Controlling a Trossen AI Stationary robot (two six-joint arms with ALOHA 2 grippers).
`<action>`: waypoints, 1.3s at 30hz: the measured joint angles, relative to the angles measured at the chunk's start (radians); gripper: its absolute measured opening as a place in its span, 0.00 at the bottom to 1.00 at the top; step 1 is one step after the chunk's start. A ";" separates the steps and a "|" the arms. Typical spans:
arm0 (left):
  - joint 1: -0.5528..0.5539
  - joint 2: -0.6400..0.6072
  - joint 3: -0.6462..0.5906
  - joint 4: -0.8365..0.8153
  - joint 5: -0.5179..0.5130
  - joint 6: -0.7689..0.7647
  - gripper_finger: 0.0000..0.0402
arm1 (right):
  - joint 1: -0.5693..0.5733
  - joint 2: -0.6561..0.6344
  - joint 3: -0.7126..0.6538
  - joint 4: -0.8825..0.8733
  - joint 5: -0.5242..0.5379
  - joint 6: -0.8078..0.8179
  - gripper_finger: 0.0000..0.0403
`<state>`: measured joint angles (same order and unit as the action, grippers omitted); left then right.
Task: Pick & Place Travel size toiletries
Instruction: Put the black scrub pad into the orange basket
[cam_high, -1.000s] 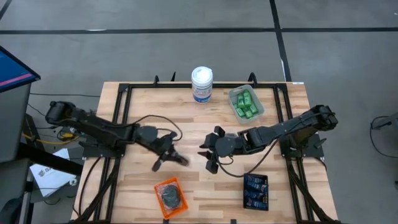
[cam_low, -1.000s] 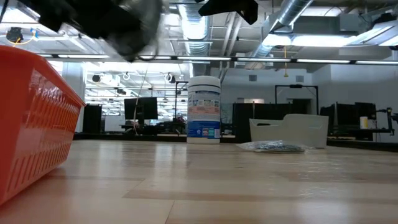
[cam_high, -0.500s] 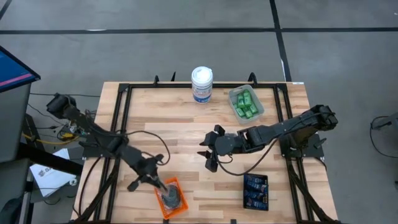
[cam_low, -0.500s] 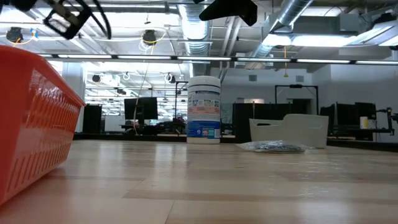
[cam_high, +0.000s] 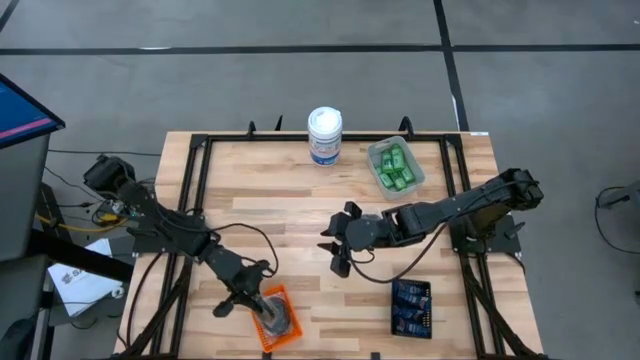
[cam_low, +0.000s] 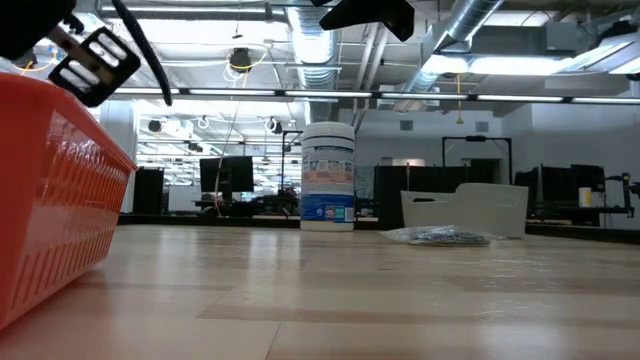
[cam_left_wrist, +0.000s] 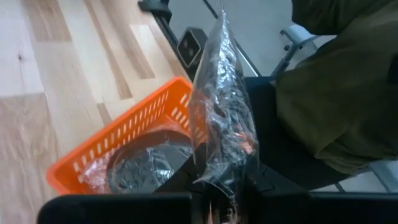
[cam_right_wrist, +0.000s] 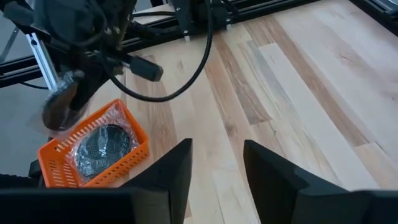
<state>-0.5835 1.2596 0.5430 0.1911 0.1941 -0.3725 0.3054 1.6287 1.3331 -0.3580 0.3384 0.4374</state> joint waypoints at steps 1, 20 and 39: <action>0.000 0.008 0.000 0.001 0.006 -0.010 0.06 | 0.000 0.000 0.000 0.000 0.000 0.000 0.34; -0.001 0.045 0.000 0.014 -0.004 -0.003 0.28 | 0.000 0.000 0.000 0.000 0.000 0.000 0.32; -0.013 -0.024 0.000 0.018 -0.003 0.032 0.68 | 0.000 0.016 -0.001 -0.006 0.000 0.000 0.32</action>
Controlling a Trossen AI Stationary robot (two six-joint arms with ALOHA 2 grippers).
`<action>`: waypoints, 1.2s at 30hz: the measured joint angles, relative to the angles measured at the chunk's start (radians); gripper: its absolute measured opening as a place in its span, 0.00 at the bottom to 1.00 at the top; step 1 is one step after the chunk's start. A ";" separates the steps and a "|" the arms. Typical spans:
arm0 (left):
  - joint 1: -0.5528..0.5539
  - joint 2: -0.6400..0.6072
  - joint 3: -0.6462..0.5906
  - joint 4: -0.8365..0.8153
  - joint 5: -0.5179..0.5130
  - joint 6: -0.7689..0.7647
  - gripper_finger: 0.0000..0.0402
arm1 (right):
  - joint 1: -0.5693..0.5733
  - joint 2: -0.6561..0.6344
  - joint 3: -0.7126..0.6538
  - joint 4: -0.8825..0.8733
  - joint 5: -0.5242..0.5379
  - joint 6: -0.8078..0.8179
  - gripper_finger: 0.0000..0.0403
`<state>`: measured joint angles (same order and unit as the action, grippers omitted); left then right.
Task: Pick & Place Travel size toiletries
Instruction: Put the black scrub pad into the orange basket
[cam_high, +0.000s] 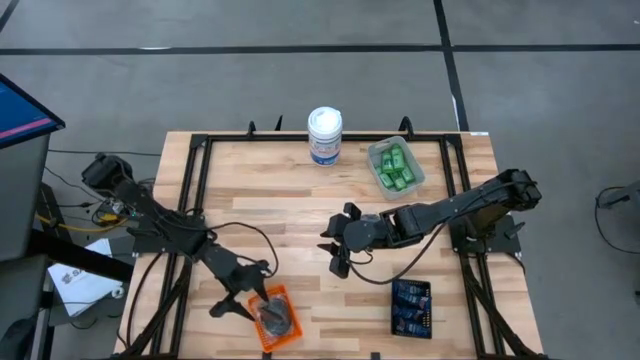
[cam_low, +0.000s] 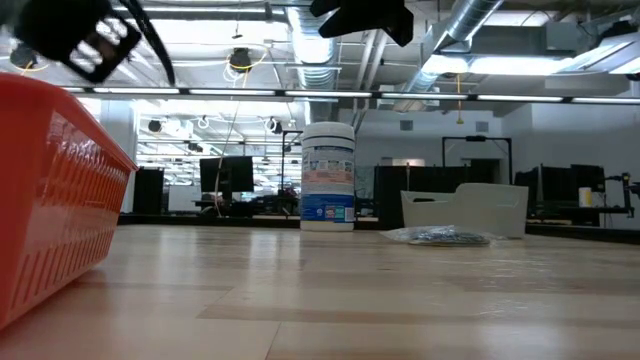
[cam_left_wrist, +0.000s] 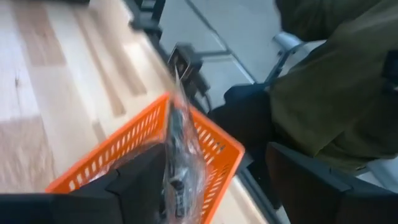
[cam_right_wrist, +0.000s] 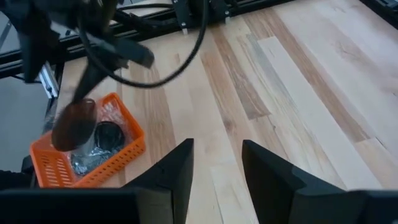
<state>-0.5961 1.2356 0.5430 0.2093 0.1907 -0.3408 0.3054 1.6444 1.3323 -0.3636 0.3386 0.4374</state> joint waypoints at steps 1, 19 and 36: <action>0.000 -0.019 0.000 0.001 0.003 0.005 0.68 | 0.000 0.000 0.000 0.001 0.000 0.000 0.32; -0.020 -0.105 0.000 -0.008 -0.131 0.180 0.65 | 0.001 0.000 0.000 -0.008 0.004 0.015 0.32; -0.020 -0.197 0.000 -0.008 -0.272 0.203 0.64 | -0.149 -0.001 -0.198 -0.654 0.165 0.818 0.59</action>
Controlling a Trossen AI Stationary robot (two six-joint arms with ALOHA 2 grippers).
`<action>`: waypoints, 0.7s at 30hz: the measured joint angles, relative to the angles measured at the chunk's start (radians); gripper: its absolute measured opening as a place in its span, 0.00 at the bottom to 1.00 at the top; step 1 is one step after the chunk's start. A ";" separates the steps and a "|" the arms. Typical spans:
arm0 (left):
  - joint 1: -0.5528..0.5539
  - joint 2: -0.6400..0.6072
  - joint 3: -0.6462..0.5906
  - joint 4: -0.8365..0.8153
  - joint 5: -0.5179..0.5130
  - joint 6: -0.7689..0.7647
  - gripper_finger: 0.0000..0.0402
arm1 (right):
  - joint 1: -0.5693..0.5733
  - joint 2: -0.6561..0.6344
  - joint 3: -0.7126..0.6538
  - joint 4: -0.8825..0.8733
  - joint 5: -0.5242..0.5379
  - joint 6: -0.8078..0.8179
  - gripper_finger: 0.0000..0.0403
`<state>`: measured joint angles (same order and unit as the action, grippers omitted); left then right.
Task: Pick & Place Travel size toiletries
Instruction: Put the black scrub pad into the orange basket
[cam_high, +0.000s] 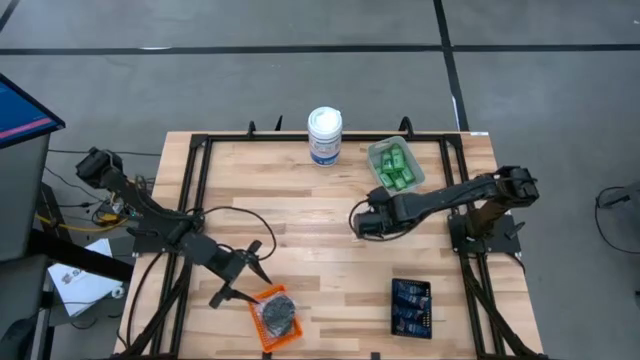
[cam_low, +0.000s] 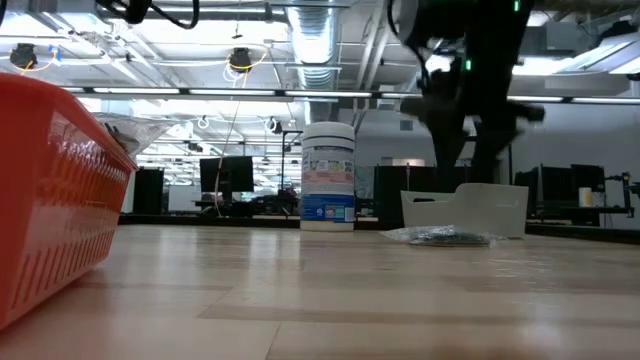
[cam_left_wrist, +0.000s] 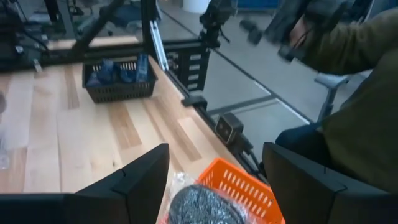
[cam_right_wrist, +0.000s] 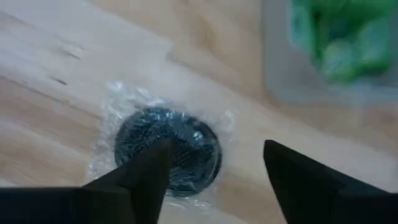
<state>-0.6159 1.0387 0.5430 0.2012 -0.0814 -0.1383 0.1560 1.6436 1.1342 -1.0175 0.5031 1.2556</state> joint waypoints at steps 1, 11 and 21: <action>0.000 -0.010 0.000 0.001 0.000 0.000 0.64 | -0.014 0.000 -0.035 0.045 -0.022 0.009 0.62; -0.002 -0.046 0.000 -0.003 0.001 -0.025 0.62 | -0.190 0.000 -0.301 0.467 -0.077 0.007 0.67; -0.008 -0.046 0.000 -0.006 0.001 -0.026 0.62 | -0.193 0.000 -0.339 0.567 -0.140 -0.006 0.64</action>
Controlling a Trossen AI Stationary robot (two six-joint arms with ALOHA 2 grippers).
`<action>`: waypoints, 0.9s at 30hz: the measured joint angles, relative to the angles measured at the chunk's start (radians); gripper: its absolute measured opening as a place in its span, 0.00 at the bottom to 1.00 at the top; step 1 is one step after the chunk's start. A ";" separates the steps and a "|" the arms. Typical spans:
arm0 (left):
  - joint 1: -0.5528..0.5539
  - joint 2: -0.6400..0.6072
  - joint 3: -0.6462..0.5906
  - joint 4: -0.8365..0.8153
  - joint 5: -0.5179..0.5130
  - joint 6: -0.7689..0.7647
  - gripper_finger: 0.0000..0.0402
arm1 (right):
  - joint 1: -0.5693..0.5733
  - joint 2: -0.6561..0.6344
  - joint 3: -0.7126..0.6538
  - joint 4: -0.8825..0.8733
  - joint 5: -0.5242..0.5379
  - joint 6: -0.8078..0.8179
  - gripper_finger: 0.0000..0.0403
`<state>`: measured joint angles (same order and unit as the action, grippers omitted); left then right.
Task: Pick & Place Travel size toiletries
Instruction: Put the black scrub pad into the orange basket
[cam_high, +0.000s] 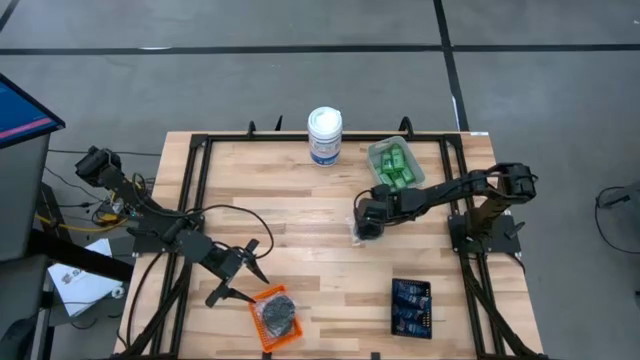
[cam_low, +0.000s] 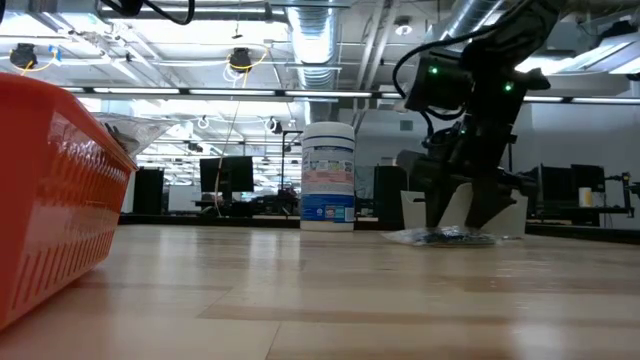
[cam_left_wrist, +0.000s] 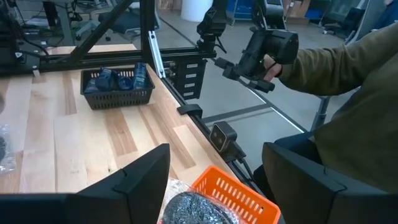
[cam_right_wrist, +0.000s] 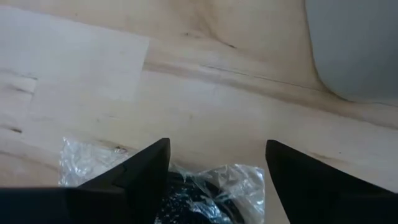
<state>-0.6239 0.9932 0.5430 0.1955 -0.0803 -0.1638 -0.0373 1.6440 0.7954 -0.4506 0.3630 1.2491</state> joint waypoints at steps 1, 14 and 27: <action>0.000 0.000 0.000 -0.001 0.000 0.000 0.62 | 0.006 0.000 0.000 -0.003 0.000 0.000 0.63; 0.000 0.000 0.000 -0.005 0.000 -0.001 0.62 | 0.024 0.000 0.000 -0.008 -0.022 0.010 0.25; 0.000 0.000 0.000 -0.009 0.000 -0.001 0.62 | 0.026 0.000 0.006 -0.013 -0.007 -0.029 0.00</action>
<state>-0.6235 0.9936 0.5430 0.1863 -0.0807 -0.1646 -0.0115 1.6440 0.8016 -0.4640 0.3556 1.2198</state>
